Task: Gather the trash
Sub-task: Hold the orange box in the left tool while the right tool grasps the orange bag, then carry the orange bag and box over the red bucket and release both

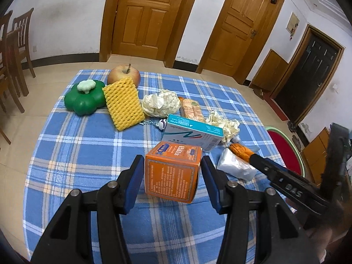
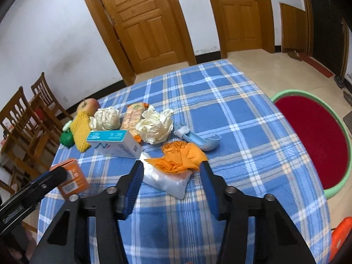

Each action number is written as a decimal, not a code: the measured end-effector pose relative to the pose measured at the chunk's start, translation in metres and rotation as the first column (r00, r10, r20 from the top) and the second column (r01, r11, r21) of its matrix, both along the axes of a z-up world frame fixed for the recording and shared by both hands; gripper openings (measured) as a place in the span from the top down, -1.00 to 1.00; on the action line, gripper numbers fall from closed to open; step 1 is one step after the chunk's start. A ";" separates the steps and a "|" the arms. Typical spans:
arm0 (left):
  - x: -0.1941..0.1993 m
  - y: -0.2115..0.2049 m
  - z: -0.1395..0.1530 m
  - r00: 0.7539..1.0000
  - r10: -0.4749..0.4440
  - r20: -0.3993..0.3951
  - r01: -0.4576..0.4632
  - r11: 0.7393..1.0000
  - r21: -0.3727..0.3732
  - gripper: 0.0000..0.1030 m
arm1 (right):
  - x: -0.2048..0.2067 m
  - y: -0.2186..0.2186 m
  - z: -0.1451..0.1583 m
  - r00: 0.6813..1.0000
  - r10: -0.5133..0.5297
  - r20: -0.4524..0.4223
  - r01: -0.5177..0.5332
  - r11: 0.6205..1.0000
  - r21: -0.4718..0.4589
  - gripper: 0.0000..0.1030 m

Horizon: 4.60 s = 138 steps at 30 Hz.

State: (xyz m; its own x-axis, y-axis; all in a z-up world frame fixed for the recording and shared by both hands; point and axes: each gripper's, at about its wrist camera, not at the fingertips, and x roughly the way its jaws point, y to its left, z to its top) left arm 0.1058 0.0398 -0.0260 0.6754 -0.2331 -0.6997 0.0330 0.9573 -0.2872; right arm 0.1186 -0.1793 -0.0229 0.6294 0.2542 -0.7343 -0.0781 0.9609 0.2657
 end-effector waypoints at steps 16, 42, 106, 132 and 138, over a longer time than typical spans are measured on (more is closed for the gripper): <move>-0.011 -0.003 0.009 0.999 -0.022 0.031 0.023 0.999 -0.030 -0.03 | -0.015 -0.005 0.008 0.998 -0.012 0.069 0.010 1.000 0.028 0.98; -0.028 0.021 0.009 0.998 0.013 0.055 -0.010 0.998 -0.057 -0.03 | 0.009 0.005 -0.006 0.996 -0.092 0.006 0.092 0.995 0.036 0.60; -0.025 -0.039 0.023 0.979 -0.187 0.080 0.195 0.975 -0.107 -0.03 | -0.077 -0.073 0.034 0.949 -0.295 0.115 0.282 0.952 0.115 0.88; 0.038 -0.217 0.028 0.922 -0.386 0.019 0.386 0.923 0.009 -0.03 | -0.056 -0.210 -0.010 0.904 -0.426 -0.034 0.424 0.884 0.195 0.83; 0.059 -0.249 0.022 0.909 -0.417 0.003 0.417 0.909 0.019 -0.03 | -0.049 -0.229 -0.024 0.894 -0.442 -0.070 0.446 0.869 0.212 0.69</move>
